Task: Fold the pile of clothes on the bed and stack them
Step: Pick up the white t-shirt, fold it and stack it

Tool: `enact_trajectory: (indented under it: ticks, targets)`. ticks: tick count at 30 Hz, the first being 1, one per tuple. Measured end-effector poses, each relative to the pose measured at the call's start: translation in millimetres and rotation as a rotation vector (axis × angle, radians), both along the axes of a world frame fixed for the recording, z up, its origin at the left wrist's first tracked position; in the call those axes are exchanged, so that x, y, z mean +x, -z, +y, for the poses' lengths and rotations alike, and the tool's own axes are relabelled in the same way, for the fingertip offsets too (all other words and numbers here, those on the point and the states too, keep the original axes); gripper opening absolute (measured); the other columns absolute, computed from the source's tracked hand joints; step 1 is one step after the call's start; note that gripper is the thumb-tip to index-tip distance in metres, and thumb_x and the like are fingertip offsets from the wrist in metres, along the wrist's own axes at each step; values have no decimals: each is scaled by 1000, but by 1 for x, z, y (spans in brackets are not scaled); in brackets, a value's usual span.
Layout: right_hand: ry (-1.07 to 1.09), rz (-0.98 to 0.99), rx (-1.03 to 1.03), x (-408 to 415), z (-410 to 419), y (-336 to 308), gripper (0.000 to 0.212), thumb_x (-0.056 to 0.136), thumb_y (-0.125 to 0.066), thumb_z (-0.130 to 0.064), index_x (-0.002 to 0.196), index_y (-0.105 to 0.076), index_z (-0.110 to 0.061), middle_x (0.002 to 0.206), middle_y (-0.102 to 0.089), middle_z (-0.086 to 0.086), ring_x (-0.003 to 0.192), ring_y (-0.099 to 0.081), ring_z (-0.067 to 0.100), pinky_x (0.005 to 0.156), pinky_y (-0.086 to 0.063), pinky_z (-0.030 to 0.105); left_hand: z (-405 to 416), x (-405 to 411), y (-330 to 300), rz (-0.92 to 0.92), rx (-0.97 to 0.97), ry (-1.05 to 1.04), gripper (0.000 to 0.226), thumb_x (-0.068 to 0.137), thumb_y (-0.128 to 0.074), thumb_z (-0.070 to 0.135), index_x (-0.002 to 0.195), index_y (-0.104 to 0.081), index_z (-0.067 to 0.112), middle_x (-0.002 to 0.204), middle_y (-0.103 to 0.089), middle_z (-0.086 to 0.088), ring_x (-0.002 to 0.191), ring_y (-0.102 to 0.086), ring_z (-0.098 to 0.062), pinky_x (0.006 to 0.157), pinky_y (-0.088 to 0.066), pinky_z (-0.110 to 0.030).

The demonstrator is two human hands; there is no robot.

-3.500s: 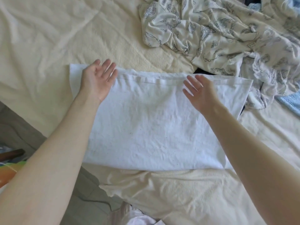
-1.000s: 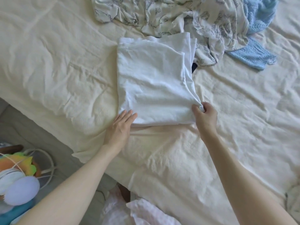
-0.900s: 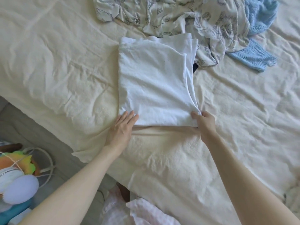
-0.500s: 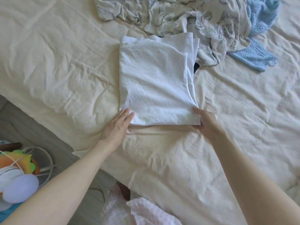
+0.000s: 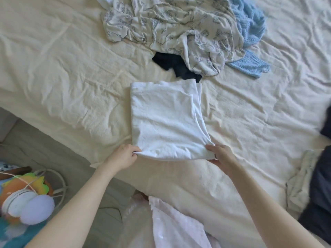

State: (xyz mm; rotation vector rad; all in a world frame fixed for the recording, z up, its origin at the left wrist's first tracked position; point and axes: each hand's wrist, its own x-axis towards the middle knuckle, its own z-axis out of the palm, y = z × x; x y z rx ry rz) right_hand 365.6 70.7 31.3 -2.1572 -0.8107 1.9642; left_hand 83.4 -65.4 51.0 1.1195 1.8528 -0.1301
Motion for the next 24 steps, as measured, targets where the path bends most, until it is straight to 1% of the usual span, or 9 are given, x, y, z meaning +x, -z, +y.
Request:
enact_trajectory:
  ticks: [2,3,7,10,13,17,20,23,24]
  targets:
    - [-39,-89,-40,16,-26,-6,6,88,-58,-2,94,-61,-2,84,-60,8,74,-59,16,60,-50,26,-18,11,-9,-118,-95,-37,34,87,-43,3,69,-63,24,71,-59,-5,75,-52,-25,58,-29,-29]
    - [-45,-123,-66,23,-39,-8,9,88,-58,-2,96,-61,-1,82,-59,8,72,-58,16,59,-50,26,-28,16,-11,-174,-146,-55,36,87,-45,4,67,-61,29,68,-56,1,73,-52,-21,59,-31,-28]
    - [31,-176,-84,44,-70,-14,9,86,-62,-4,86,-54,-7,83,-56,9,71,-56,17,54,-49,27,-53,28,-10,-329,-278,-132,20,89,-54,10,89,-70,22,85,-65,5,84,-58,-10,74,-40,-24]
    - [7,-231,137,38,-68,-17,14,86,-61,-13,83,-47,-11,87,-56,7,72,-56,16,54,-46,27,-51,18,-10,-318,-164,-171,17,91,-53,13,84,-68,18,75,-63,2,74,-57,-15,66,-38,-27]
    - [22,-197,272,19,-49,-24,12,87,-59,-20,83,-49,-13,84,-59,5,66,-56,15,51,-44,27,-36,0,-17,-230,49,-280,25,89,-58,16,74,-64,35,63,-62,13,64,-56,-6,61,-39,-23]
    - [88,-63,221,-5,-3,-30,21,89,-58,-33,85,-54,-13,73,-59,1,57,-56,12,49,-46,23,-3,-23,-19,-161,336,-587,28,86,-65,14,74,-61,39,69,-65,15,65,-59,-2,72,-50,-35]
    - [127,-1,150,-23,34,-25,20,90,-60,-31,83,-54,-12,63,-55,0,48,-53,12,46,-46,23,31,-30,-7,-117,453,-665,23,87,-64,17,78,-59,37,75,-63,13,67,-58,-7,72,-52,-38]
    - [141,-40,98,-46,66,-10,14,88,-59,-23,82,-55,-11,57,-48,2,40,-45,12,41,-38,21,65,-37,18,-41,472,-675,4,88,-63,17,90,-65,20,79,-65,-1,70,-57,-17,77,-54,-44]
    - [157,-48,85,-54,76,-5,13,88,-58,-22,80,-54,-12,56,-45,3,38,-42,12,41,-36,20,75,-41,27,-6,458,-666,9,88,-62,18,95,-66,14,84,-66,-7,75,-58,-21,79,-53,-43]
